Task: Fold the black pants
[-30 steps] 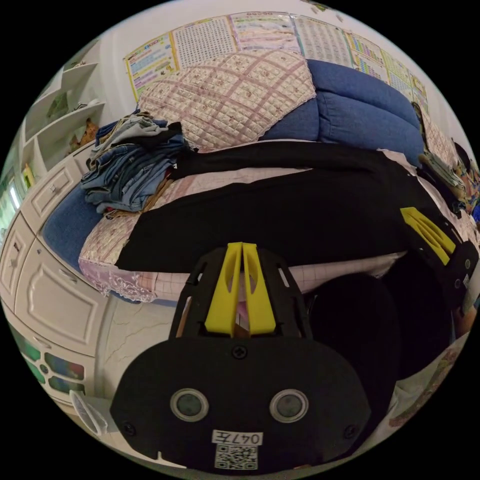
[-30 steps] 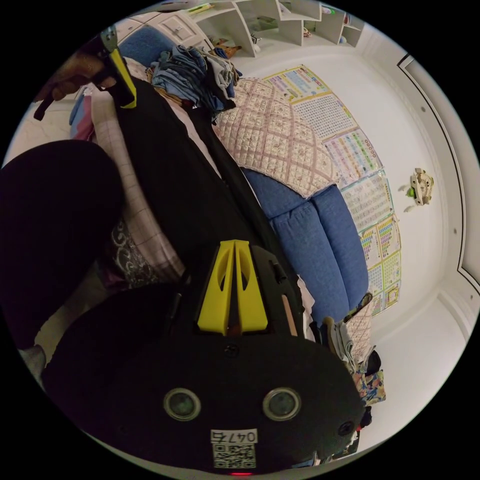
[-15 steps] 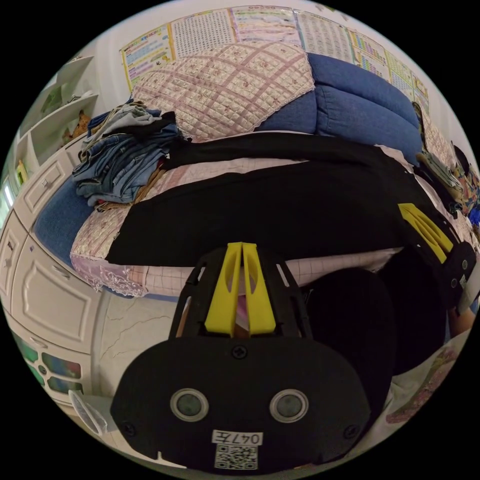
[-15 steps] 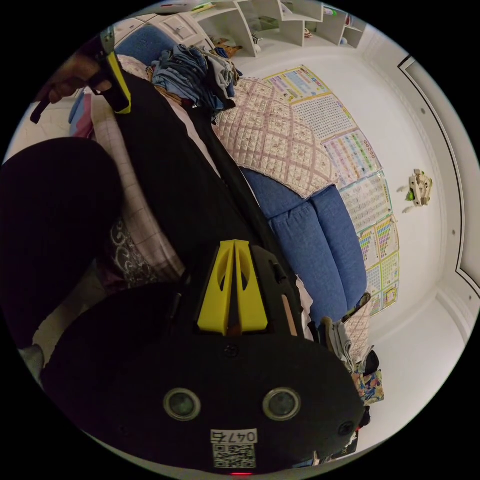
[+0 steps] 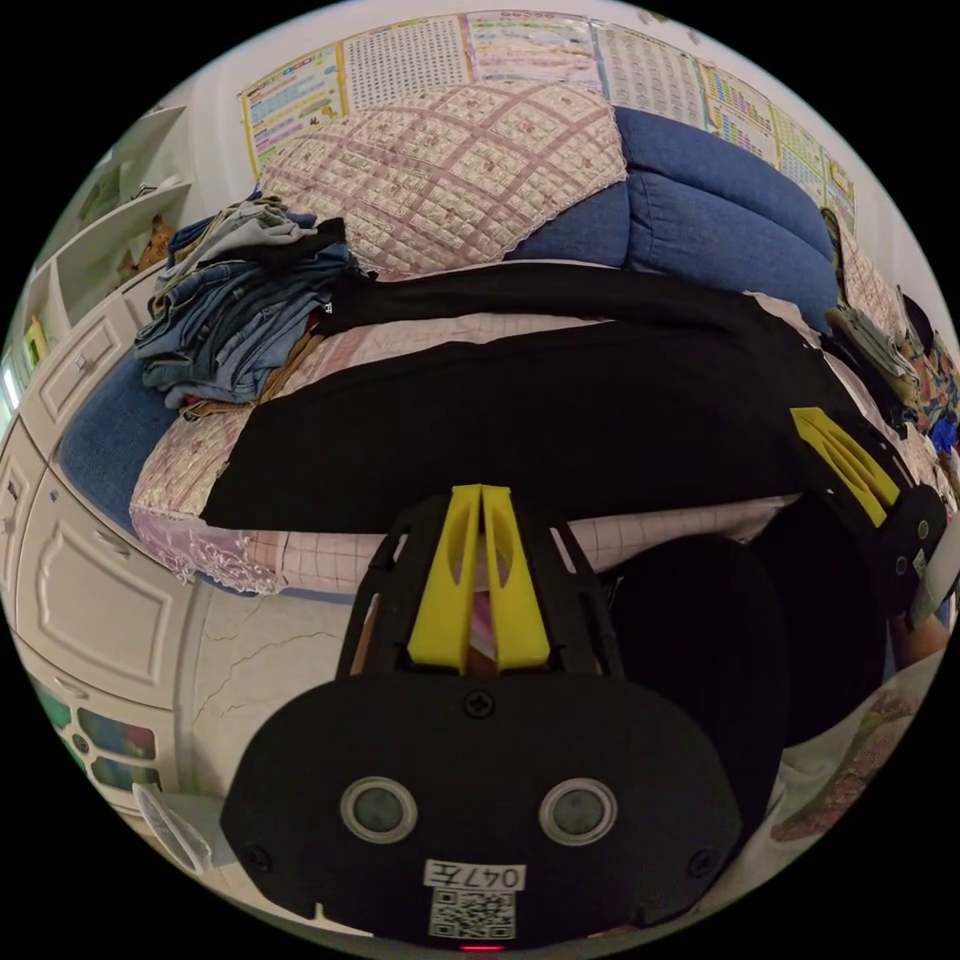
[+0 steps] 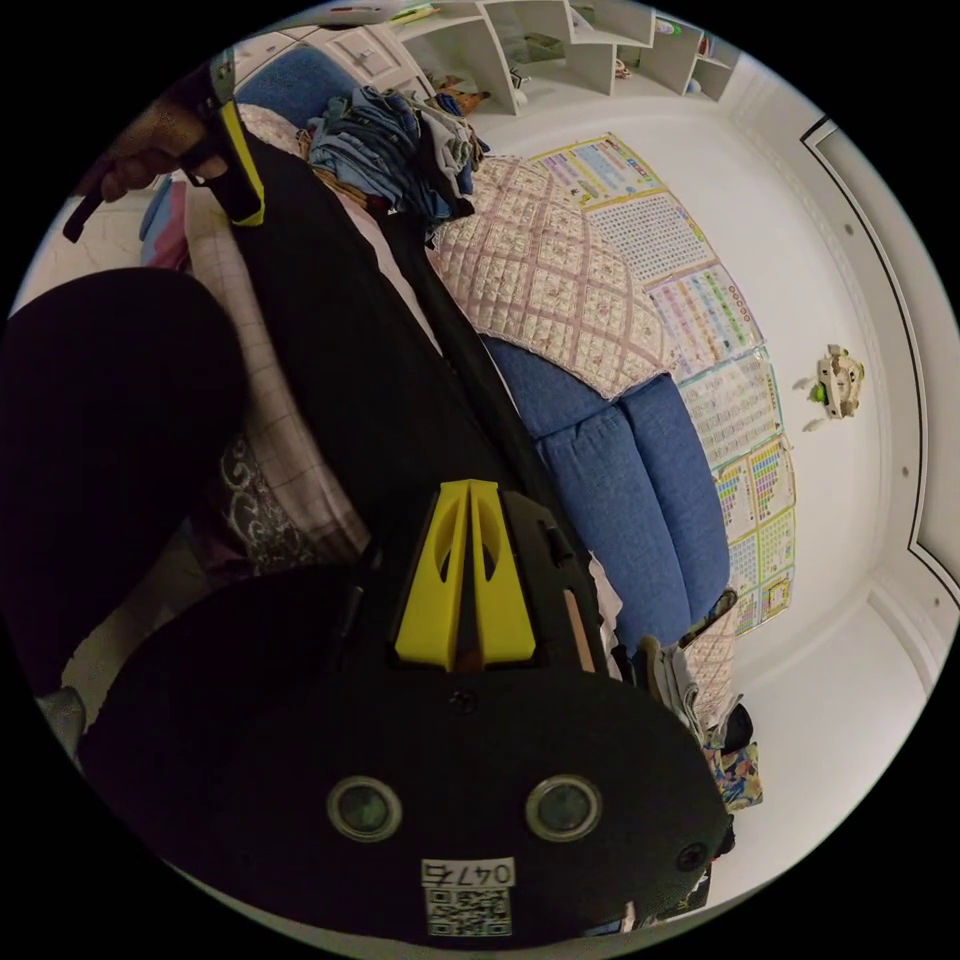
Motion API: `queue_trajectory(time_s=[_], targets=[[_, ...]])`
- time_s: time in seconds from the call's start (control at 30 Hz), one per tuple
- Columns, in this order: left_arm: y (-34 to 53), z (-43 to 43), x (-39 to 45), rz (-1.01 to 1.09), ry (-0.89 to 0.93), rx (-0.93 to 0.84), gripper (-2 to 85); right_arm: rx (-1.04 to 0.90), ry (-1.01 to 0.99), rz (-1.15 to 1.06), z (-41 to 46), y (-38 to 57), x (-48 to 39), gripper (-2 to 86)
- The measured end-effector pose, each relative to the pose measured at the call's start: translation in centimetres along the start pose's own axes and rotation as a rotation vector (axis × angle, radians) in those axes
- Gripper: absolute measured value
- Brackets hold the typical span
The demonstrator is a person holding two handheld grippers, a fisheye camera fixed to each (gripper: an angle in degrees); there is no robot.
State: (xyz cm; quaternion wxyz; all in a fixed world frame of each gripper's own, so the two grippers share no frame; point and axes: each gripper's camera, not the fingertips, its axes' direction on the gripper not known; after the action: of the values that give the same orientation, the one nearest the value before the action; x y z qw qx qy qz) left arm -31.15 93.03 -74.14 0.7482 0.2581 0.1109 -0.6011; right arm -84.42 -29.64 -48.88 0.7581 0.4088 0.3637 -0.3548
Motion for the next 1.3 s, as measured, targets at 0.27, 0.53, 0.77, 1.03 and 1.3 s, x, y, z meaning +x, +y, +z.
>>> queue_trajectory(time_s=[0.27, 0.53, 0.77, 1.03, 1.3], targets=[[-0.3, 1.9, -0.9, -0.013, 0.016, 0.001, -1.0, -0.001, 0.002, -0.003, 0.6, 0.2, -0.2, -0.7], [-0.6, 3.2, -1.5, -0.014, 0.018, 0.000, -1.0, 0.000, 0.002, -0.002, 1.0, 0.4, -0.4, -0.6], [-1.0, 4.1, -2.1, -0.010, 0.019, -0.003, -1.0, 0.000, 0.002, -0.003, 1.4, 0.6, -0.7, -0.7], [-1.2, 4.7, -2.6, -0.015, 0.029, -0.002, -1.0, -0.001, 0.003, -0.004, 1.7, 0.7, -0.9, -0.6], [-1.4, 5.0, -3.0, -0.015, 0.030, -0.004, -1.0, 0.000, 0.004, -0.005, 1.9, 0.8, -1.0, -0.7]])
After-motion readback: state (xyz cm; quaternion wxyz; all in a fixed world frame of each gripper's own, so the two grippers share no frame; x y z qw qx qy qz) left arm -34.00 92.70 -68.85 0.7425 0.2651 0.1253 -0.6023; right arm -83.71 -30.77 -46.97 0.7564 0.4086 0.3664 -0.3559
